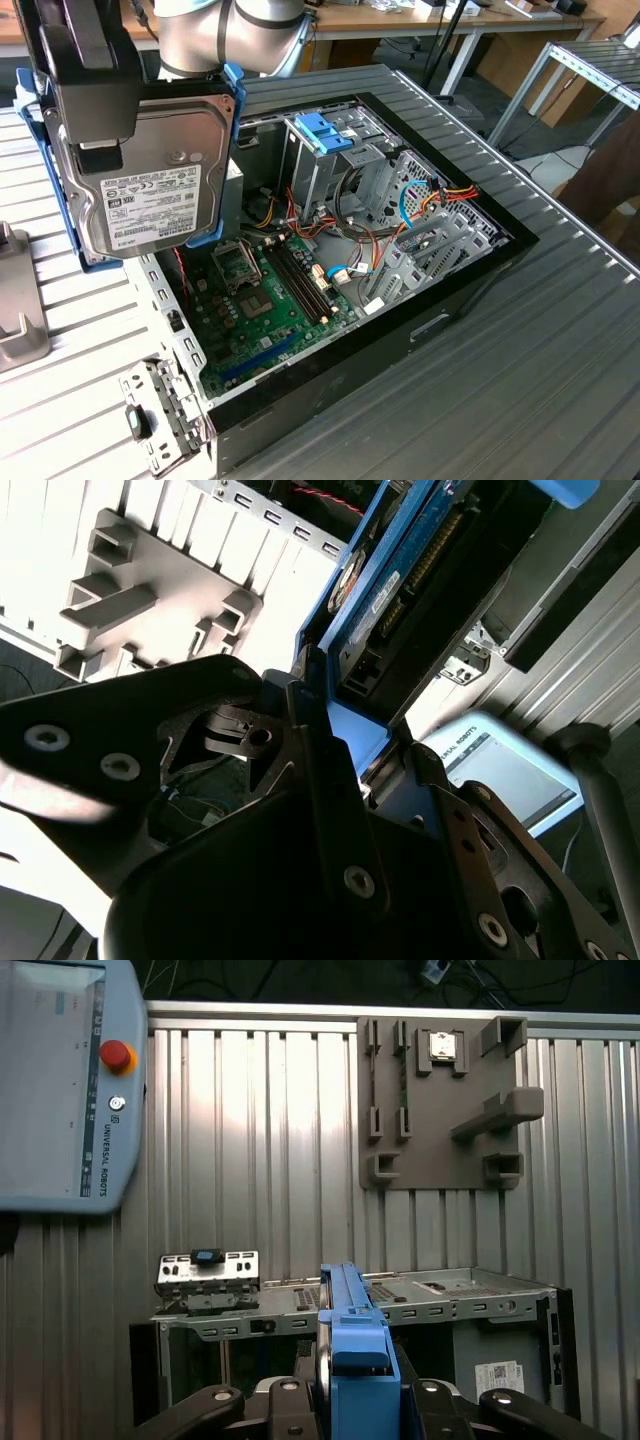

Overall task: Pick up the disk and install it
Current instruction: 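Pick up the disk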

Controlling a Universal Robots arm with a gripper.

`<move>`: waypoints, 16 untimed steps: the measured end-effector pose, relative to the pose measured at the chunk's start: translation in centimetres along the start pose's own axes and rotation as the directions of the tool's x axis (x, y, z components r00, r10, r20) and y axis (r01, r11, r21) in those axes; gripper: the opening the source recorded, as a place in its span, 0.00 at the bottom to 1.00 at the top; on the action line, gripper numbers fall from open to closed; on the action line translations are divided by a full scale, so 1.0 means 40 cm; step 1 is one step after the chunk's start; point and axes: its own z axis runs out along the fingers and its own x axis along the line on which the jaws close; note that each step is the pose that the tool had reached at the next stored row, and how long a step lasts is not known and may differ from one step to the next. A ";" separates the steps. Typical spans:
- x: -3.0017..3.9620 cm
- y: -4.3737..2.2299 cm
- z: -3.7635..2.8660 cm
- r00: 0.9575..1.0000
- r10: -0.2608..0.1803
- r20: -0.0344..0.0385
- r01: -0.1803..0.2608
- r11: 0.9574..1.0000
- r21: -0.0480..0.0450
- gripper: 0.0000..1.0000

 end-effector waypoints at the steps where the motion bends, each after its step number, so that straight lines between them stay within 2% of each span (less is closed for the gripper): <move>1: 0.001 -0.002 0.000 1.000 0.000 0.000 0.000 1.000 0.000 0.37; 16: 0.010 -0.025 -0.002 1.000 0.000 -0.001 0.000 1.000 0.000 0.37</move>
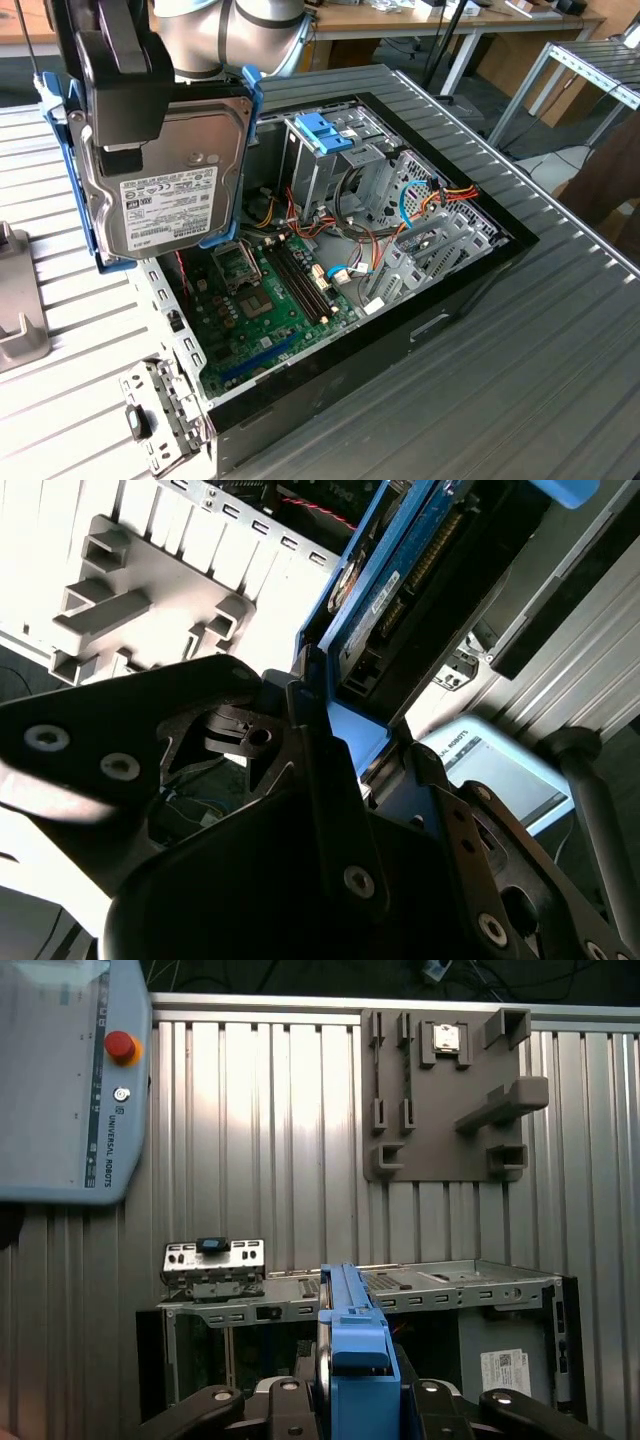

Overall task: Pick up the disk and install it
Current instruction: 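Pick up the disk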

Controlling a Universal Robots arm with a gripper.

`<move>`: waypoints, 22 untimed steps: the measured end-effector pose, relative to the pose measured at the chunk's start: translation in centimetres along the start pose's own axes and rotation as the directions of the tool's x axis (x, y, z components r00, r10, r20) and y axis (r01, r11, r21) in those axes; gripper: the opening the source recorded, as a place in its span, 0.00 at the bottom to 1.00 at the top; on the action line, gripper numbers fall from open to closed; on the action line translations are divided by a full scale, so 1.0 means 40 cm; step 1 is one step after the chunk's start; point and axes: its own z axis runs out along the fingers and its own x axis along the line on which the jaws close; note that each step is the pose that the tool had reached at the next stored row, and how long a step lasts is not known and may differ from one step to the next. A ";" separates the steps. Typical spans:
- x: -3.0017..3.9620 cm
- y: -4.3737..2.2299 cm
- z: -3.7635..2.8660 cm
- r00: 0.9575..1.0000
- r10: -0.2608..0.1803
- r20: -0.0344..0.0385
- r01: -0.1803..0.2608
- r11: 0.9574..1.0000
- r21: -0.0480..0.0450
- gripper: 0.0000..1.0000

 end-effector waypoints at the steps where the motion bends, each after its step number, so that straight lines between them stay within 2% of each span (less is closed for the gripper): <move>1: 0.000 -0.001 0.000 1.000 0.000 0.000 0.000 1.000 0.000 0.37; 19: 0.014 -0.026 -0.002 1.000 0.000 -0.001 0.000 1.000 0.000 0.37; 22: 0.021 -0.034 -0.004 1.000 0.000 -0.001 0.000 1.000 0.000 0.37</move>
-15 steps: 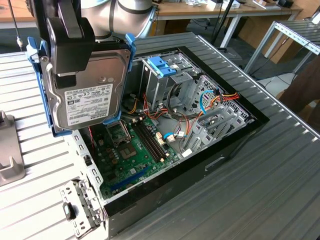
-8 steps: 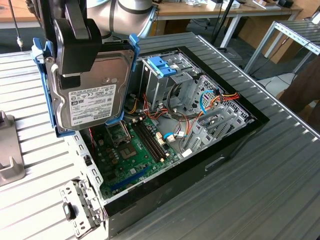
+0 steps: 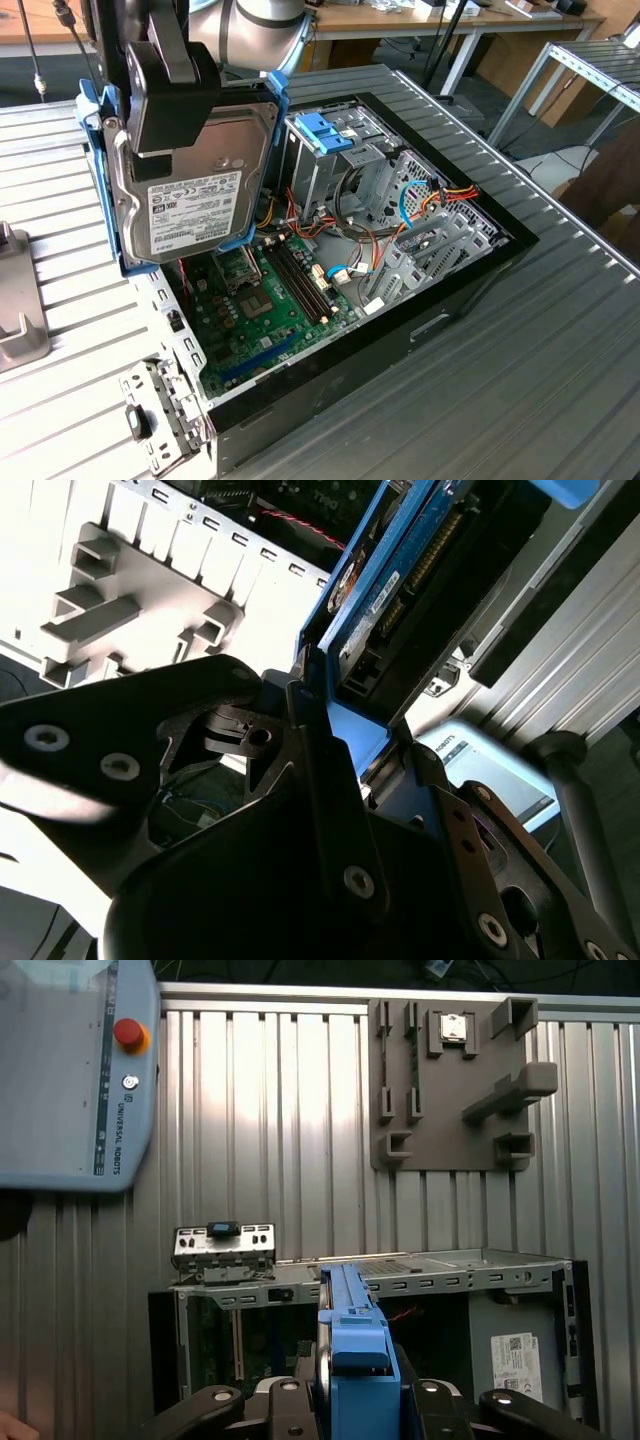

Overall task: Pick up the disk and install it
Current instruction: 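Pick up the disk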

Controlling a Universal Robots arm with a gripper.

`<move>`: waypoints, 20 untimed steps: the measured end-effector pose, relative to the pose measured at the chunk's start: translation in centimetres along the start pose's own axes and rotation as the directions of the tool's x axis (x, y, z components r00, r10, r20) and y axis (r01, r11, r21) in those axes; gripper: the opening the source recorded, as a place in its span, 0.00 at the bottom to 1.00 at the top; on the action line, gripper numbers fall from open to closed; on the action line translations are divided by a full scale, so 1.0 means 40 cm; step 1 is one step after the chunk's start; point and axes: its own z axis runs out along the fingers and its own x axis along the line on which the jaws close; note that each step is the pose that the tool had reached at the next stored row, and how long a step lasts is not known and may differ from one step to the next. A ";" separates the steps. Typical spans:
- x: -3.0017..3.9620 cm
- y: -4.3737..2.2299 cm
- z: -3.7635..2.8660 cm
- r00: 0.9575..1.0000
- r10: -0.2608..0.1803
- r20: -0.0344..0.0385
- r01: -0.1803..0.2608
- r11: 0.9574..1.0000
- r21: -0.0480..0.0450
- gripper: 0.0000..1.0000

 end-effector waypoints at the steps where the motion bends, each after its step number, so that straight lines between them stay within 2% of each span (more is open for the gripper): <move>1: 0.001 -0.001 0.000 1.000 0.000 0.000 0.000 1.000 0.000 0.37; 20: 0.018 -0.015 -0.002 1.000 0.000 0.000 0.000 1.000 0.000 0.37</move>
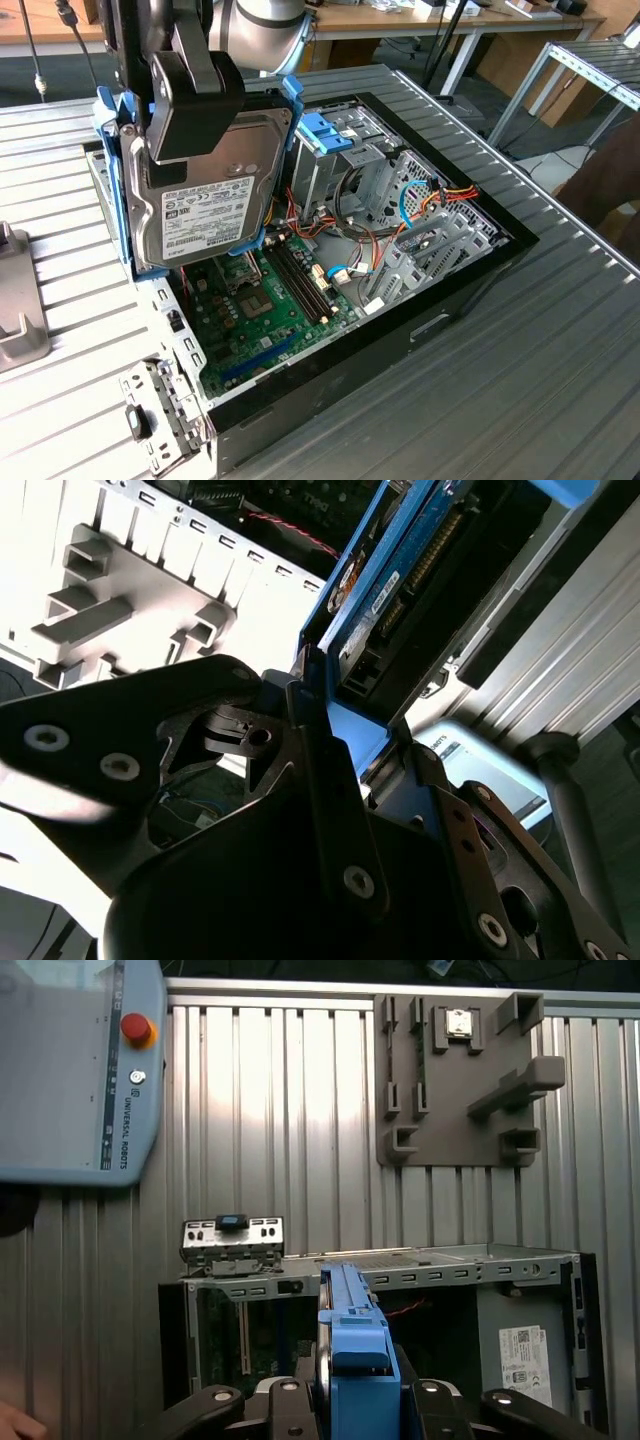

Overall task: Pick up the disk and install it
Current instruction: 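Pick up the disk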

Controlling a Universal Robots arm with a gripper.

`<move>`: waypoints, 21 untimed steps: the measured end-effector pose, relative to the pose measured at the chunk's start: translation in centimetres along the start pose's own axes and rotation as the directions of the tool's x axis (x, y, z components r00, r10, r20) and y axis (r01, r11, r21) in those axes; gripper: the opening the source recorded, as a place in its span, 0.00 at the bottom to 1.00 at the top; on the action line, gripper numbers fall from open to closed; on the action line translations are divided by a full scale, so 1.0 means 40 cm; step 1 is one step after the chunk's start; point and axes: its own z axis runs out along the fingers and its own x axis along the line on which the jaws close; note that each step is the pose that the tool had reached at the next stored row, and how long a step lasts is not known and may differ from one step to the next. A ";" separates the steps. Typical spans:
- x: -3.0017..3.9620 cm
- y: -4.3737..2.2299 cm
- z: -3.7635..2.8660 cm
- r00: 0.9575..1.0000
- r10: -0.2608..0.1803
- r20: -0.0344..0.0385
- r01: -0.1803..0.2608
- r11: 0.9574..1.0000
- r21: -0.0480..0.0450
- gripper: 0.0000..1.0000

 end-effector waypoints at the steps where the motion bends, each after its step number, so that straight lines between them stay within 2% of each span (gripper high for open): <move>1: 0.001 -0.001 0.000 1.000 0.000 0.000 0.000 1.000 0.000 0.37; 13: 0.014 -0.008 -0.002 1.000 0.000 0.000 0.000 1.000 0.000 0.37; 21: 0.030 -0.013 -0.004 1.000 0.000 0.000 0.000 1.000 0.000 0.37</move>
